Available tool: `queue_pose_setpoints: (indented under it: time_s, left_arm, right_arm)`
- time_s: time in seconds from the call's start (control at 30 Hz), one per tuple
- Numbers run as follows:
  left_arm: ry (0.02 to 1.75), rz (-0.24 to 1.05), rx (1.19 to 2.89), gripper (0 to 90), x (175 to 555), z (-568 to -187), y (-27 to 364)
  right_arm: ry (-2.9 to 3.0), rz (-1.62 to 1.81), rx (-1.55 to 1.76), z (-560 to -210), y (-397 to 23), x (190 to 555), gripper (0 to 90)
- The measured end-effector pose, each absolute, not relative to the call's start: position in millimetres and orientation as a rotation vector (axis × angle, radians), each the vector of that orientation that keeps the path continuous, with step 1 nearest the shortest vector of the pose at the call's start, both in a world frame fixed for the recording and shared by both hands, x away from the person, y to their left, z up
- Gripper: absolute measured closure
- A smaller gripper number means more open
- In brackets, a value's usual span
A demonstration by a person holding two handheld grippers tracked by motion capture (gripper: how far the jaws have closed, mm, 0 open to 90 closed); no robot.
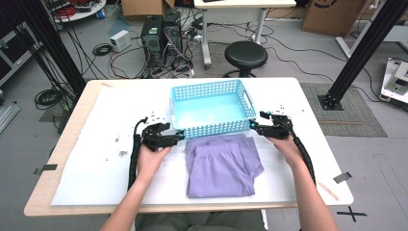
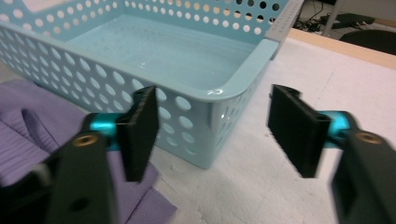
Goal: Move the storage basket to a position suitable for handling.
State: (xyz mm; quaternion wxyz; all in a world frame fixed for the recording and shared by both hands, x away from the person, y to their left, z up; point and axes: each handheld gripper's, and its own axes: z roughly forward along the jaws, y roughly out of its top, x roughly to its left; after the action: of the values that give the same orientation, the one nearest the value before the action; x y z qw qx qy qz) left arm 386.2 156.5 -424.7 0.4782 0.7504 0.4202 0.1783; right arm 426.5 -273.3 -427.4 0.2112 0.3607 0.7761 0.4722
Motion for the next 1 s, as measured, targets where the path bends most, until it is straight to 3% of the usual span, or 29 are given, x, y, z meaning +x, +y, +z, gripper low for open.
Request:
queue_pose_setpoints:
  time_s: [0.13, 0.27, 1.0]
  left_arm:
    - [1.032, 0.341, 1.861, 34.9, 395, -436, 152]
    - [1.036, 0.373, 1.891, 31.9, 404, -435, 146]
    - [1.013, 0.415, 1.906, 32.9, 423, -433, 123]
  right_arm:
    - [2.190, 1.283, 0.911, -430, -262, 424, 44.1]
    - [2.204, 1.244, 0.902, -427, -262, 420, 49.8]
    - [2.095, 1.204, 1.047, -429, -270, 402, 49.8]
